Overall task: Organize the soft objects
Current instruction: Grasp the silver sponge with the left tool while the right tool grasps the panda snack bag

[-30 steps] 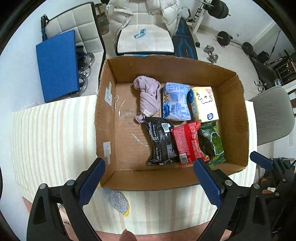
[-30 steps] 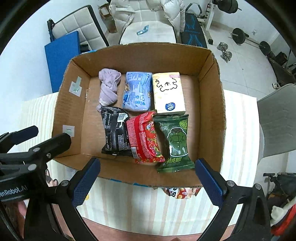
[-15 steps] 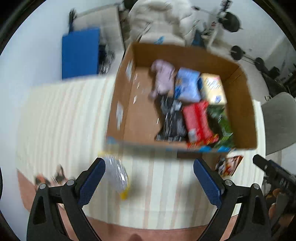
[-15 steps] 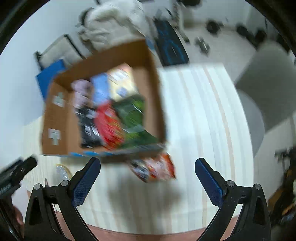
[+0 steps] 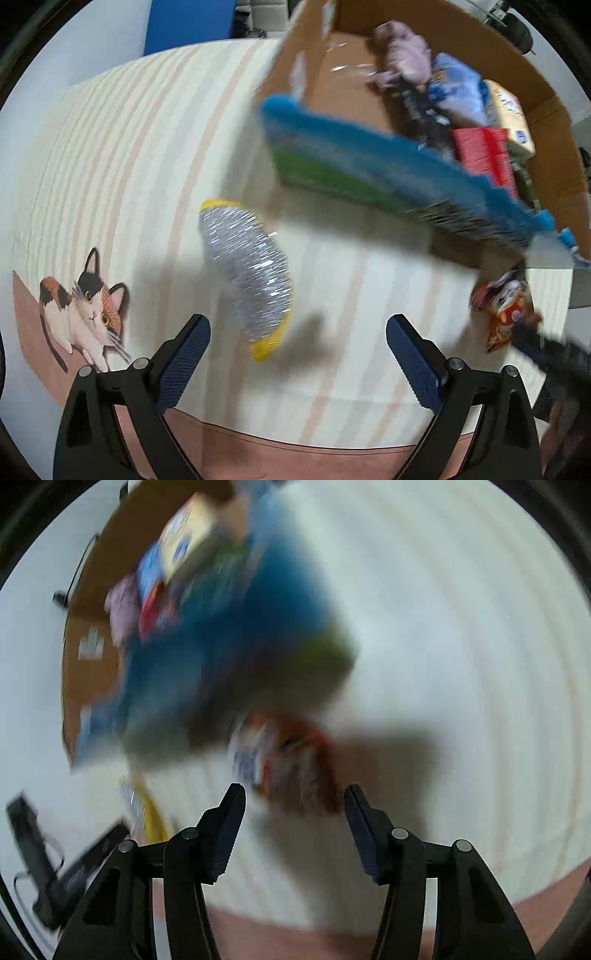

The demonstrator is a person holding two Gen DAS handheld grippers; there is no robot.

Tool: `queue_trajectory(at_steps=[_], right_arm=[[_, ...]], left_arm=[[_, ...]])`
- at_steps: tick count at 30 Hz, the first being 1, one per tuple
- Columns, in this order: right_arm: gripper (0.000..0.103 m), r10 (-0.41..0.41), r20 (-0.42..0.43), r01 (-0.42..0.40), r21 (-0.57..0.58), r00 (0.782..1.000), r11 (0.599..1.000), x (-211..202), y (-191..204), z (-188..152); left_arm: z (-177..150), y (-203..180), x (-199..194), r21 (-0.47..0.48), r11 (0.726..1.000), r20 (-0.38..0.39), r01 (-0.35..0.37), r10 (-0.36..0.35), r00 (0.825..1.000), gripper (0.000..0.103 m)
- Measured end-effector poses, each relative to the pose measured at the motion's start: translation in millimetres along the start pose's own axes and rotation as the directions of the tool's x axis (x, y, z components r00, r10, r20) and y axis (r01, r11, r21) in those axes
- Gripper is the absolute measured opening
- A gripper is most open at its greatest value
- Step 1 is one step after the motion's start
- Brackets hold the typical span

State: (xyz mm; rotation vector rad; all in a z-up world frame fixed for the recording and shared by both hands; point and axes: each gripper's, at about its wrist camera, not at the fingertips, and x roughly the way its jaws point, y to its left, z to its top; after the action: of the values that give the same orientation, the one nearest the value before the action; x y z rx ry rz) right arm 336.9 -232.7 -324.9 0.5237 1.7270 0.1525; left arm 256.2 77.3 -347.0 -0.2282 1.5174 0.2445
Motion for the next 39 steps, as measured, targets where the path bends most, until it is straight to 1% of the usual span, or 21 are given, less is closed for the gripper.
queue_trajectory(at_steps=[2,3,4,5,6,7,8,9,14,16,17,18,20,23,24,26,28,30,35,37,39], right_arm=[[0.06,0.034,-0.055,-0.036,-0.029,0.998,0.999,6,12,-24],[0.065,0.001,-0.047,-0.005,-0.07,0.999,0.998,4,20,-33],[0.07,-0.036,-0.021,0.033,-0.109,0.999,0.994,0,26,-37],[0.084,-0.117,0.046,0.123,-0.168,0.992,0.978,-8,36,-42],[0.091,-0.178,0.106,0.197,-0.202,0.978,0.959,-13,42,-44],[0.091,-0.221,0.151,0.251,-0.222,0.964,0.942,-16,49,-43],[0.091,-0.283,0.202,0.328,-0.239,0.937,0.914,-17,55,-40],[0.091,-0.302,0.215,0.35,-0.242,0.929,0.905,-15,61,-36],[0.091,-0.364,0.182,0.401,-0.245,0.913,0.883,17,75,-3],[0.09,-0.392,0.178,0.427,-0.259,0.903,0.866,29,81,2],[0.085,-0.398,0.182,0.435,-0.263,0.899,0.861,33,83,2],[0.071,-0.41,0.182,0.446,-0.27,0.894,0.853,37,84,1],[0.055,-0.42,0.156,0.448,-0.28,0.894,0.849,46,85,-3],[0.055,-0.4,0.129,0.42,-0.285,0.907,0.861,49,82,-12],[0.055,-0.387,0.11,0.402,-0.285,0.916,0.87,49,79,-16],[0.055,-0.355,0.071,0.36,-0.277,0.932,0.891,47,72,-24],[0.054,-0.327,0.042,0.326,-0.271,0.944,0.906,44,61,-35],[0.055,-0.307,0.009,0.299,-0.262,0.952,0.918,43,51,-48],[0.055,-0.279,-0.047,0.26,-0.241,0.959,0.935,36,22,-82],[0.058,-0.274,-0.061,0.252,-0.243,0.96,0.937,39,18,-86],[0.084,-0.293,-0.034,0.276,-0.245,0.956,0.929,36,13,-92]], left_arm=[[-5,11,6,-0.009,1.0,-0.015,-0.013,0.012,1.0,0.098],[-6,16,8,-0.013,1.0,-0.02,-0.017,0.017,1.0,0.098],[-8,22,11,-0.019,1.0,-0.027,-0.023,0.022,0.999,0.098],[-9,27,12,-0.024,0.999,-0.031,-0.025,0.024,0.999,0.098],[-10,31,14,-0.03,0.999,-0.036,-0.027,0.026,0.999,0.098],[-10,35,16,-0.036,0.999,-0.04,-0.031,0.029,0.999,0.098],[-9,39,19,-0.045,0.999,-0.045,-0.027,0.025,0.999,0.098],[-8,42,21,-0.049,0.999,-0.05,-0.015,0.013,0.999,0.098],[5,58,38,-0.078,0.996,-0.093,0.05,-0.057,0.994,0.098],[11,60,46,-0.075,0.995,-0.108,0.063,-0.071,0.992,0.098],[14,59,53,-0.062,0.996,-0.123,0.07,-0.077,0.989,0.098],[16,56,58,-0.049,0.996,-0.137,0.074,-0.08,0.987,0.098],[20,51,70,-0.022,0.997,-0.168,0.078,-0.08,0.982,0.098],[20,45,81,-0.023,0.991,-0.182,0.13,-0.132,0.974,0.096],[19,42,82,-0.024,0.992,-0.168,0.127,-0.129,0.977,0.092],[11,36,75,0.004,0.994,-0.124,0.108,-0.107,0.986,0.072],[-3,30,71,0.053,0.994,-0.118,0.095,-0.088,0.989,0.04],[-21,20,66,0.078,0.992,-0.133,0.098,-0.087,0.987,0.027],[-76,6,63,0.145,0.985,-0.147,0.089,-0.068,0.987,0.022],[-89,-1,65,0.161,0.983,-0.162,0.092,-0.066,0.985,0.022],[-96,-10,67,0.175,0.981,-0.175,0.087,-0.056,0.983,0.022]])
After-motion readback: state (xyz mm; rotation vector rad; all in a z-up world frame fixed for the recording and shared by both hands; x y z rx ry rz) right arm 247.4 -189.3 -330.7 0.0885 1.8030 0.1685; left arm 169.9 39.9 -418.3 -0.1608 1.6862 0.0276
